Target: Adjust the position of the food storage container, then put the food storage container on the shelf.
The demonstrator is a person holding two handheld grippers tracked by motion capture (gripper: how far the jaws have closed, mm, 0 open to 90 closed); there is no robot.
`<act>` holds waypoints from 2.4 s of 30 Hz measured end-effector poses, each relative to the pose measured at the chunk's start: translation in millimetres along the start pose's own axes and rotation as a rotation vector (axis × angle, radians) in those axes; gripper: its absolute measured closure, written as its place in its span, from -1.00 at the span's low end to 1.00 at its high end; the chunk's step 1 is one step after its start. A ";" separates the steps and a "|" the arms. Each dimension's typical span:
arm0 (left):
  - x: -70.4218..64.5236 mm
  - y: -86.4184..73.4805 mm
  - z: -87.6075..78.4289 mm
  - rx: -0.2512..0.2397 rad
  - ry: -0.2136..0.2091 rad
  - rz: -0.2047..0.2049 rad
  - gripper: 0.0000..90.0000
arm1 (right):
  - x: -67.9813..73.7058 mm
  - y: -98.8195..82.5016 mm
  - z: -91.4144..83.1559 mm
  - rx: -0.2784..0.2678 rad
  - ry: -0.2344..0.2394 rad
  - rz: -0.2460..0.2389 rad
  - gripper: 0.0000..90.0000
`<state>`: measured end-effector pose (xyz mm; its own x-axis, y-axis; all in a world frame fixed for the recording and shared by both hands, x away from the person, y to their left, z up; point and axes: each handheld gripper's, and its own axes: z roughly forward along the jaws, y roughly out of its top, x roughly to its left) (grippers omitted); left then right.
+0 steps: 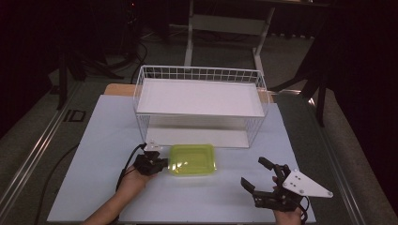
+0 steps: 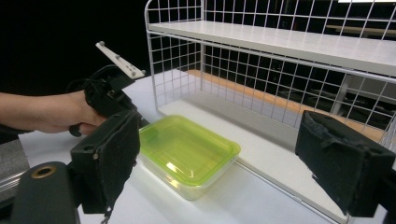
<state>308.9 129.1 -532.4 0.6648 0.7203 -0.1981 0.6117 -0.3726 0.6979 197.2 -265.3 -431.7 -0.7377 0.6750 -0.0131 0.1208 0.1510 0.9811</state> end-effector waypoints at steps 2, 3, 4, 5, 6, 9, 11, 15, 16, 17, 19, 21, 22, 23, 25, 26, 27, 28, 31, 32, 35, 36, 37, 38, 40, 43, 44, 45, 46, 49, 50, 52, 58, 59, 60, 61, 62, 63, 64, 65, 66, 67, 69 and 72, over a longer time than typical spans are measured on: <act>-0.5 2.1 4.5 0.001 -0.006 -0.001 1.00 | -0.5 -0.4 -0.1 0.000 0.001 0.002 -0.69; -1.1 3.0 6.6 -0.002 -0.005 0.001 1.00 | -0.5 -0.5 -0.2 0.001 0.001 0.002 -0.69; -1.6 3.9 8.5 -0.001 -0.007 -0.006 1.00 | -0.5 -0.6 -0.4 0.001 0.002 0.001 -0.69; -2.0 4.7 10.5 -0.001 -0.011 -0.007 1.00 | -0.5 -0.6 -0.4 0.001 0.002 0.001 -0.69; -2.0 5.7 12.3 -0.001 -0.012 -0.004 1.00 | -0.5 -0.6 -0.3 0.001 0.002 0.001 -0.69; -1.2 8.9 17.3 -0.002 -0.023 -0.009 1.00 | -0.3 -0.7 0.2 0.002 0.005 0.003 -0.69; -1.4 10.7 19.9 -0.003 -0.018 -0.018 1.00 | 0.3 -1.1 0.7 0.006 0.007 -0.003 -0.69; -0.3 10.6 18.2 -0.005 -0.029 -0.018 1.00 | 0.8 -1.1 0.6 0.007 0.005 -0.004 -0.69; -0.6 10.1 16.1 -0.003 -0.022 -0.008 1.00 | 0.5 -1.2 0.6 0.007 0.005 -0.004 -0.69; -0.9 9.4 13.6 0.002 -0.018 -0.008 1.00 | 0.1 -1.3 0.8 0.006 0.008 -0.003 -0.69; -0.6 6.8 6.4 0.007 -0.003 -0.007 0.85 | -0.2 -1.2 1.1 0.017 0.010 0.003 -0.69; 0.0 3.8 -0.9 0.004 -0.011 -0.012 0.83 | -0.3 -0.6 1.7 0.030 0.021 0.004 -0.70; -0.4 2.2 -5.6 0.006 -0.008 -0.001 0.75 | 0.3 -0.5 2.2 0.039 0.017 0.001 -0.70; -1.0 0.3 -11.1 0.007 -0.013 -0.001 0.61 | 1.2 -0.7 2.7 0.045 0.009 -0.005 -0.70; -1.6 -3.6 -21.6 -0.010 -0.039 0.003 0.49 | 2.0 -0.9 4.1 0.056 0.015 -0.016 -0.72; -2.3 -5.3 -26.7 -0.021 -0.048 0.007 0.41 | 2.7 -1.1 4.6 0.057 0.009 -0.018 -0.72; -3.9 -6.9 -31.6 -0.034 -0.050 0.002 0.25 | 3.5 -0.5 5.6 0.062 -0.001 -0.026 -0.73; -5.1 -8.0 -36.4 -0.050 -0.057 0.000 0.25 | 3.5 -0.5 5.6 0.062 -0.001 -0.026 -0.73; -10.2 -8.7 -49.7 -0.092 -0.094 -0.002 -0.04 | 5.4 0.1 5.9 0.055 -0.027 -0.038 -0.69; -11.5 -7.9 -52.7 -0.094 -0.111 -0.007 -0.22 | 5.0 0.4 6.8 0.071 -0.011 -0.034 -0.69; -16.0 -3.0 -62.3 -0.132 -0.151 0.002 -0.71 | 4.0 -1.8 11.4 0.131 0.011 0.022 -0.66; -17.0 -0.7 -64.0 -0.137 -0.158 0.005 -0.77 | 2.8 -1.9 13.1 0.151 0.033 0.014 -0.62; -17.9 1.9 -65.3 -0.141 -0.156 0.003 -0.78 | 2.8 -2.3 13.6 0.151 0.023 0.004 -0.62; -18.7 4.7 -66.2 -0.141 -0.150 0.001 -0.78 | 3.2 -2.2 14.3 0.147 0.008 -0.014 -0.63; -20.0 10.5 -66.9 -0.141 -0.159 0.003 -0.81 | 3.9 0.7 16.7 0.168 -0.013 -0.021 -0.69; -20.7 17.5 -67.1 -0.151 -0.174 -0.015 -0.81 | 2.7 4.9 18.5 0.173 -0.007 0.001 -0.69; -20.7 18.6 -67.0 -0.154 -0.174 -0.020 -0.81 | 0.6 8.8 20.5 0.183 0.010 0.027 -0.71; -21.1 21.5 -66.4 -0.154 -0.168 -0.022 -0.81 | 0.0 9.9 21.2 0.185 0.010 0.032 -0.72; -21.4 23.7 -65.5 -0.148 -0.166 -0.018 -0.80 | -1.4 12.8 22.9 0.198 0.006 0.032 -0.73; -21.7 28.9 -62.0 -0.146 -0.158 -0.022 -0.80 | -4.2 18.3 28.4 0.214 -0.009 -0.010 -0.73; -21.5 30.6 -61.1 -0.148 -0.155 -0.031 -0.78 | -5.5 19.7 31.5 0.225 0.007 -0.011 -0.73; -20.8 34.1 -59.3 -0.150 -0.151 -0.041 -0.74 | -7.4 21.5 38.9 0.262 -0.010 -0.019 -0.73; -14.5 44.4 -52.2 -0.143 -0.153 -0.079 -0.74 | -17.3 17.5 64.4 0.311 -0.050 0.106 -0.74; -13.0 45.1 -50.5 -0.142 -0.160 -0.092 -0.74 | -18.7 15.6 68.6 0.327 -0.039 0.120 -0.74; -11.9 45.7 -48.6 -0.138 -0.157 -0.104 -0.74 | -19.8 13.5 73.3 0.340 -0.048 0.132 -0.74; -10.7 45.8 -46.9 -0.137 -0.160 -0.113 -0.74 | -21.5 11.1 77.7 0.352 -0.057 0.154 -0.74; -10.7 45.8 -46.9 -0.137 -0.160 -0.113 -0.74 | -21.5 11.1 77.7 0.352 -0.057 0.154 -0.74; -9.2 46.1 -43.6 -0.128 -0.159 -0.130 -0.74 | -23.9 8.4 81.8 0.365 -0.042 0.187 -0.74; -8.3 46.1 -41.8 -0.126 -0.161 -0.139 -0.74 | -30.5 0.8 92.5 0.404 -0.024 0.276 -0.71; -7.3 46.4 -37.7 -0.112 -0.157 -0.163 -0.74 | -33.2 -2.1 96.0 0.418 -0.024 0.309 -0.70; -7.3 46.4 -37.7 -0.112 -0.157 -0.163 -0.74 | -33.2 -2.1 96.0 0.418 -0.024 0.309 -0.70; -6.0 46.4 -35.7 -0.105 -0.160 -0.164 -0.74 | -38.6 -7.1 102.8 0.445 -0.020 0.369 -0.69; -3.7 46.2 -30.7 -0.077 -0.161 -0.178 -0.74 | -41.2 -9.3 105.7 0.454 -0.027 0.391 -0.63; 0.1 44.3 -22.1 -0.022 -0.147 -0.227 -0.71 | -49.7 -15.7 113.5 0.483 -0.032 0.469 -0.49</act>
<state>326.6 125.6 -486.3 0.5678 0.6906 -0.4480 0.7437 -0.1971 0.6388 307.4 -219.2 -468.3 -0.5158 0.7674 0.3808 0.7124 0.1374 0.6882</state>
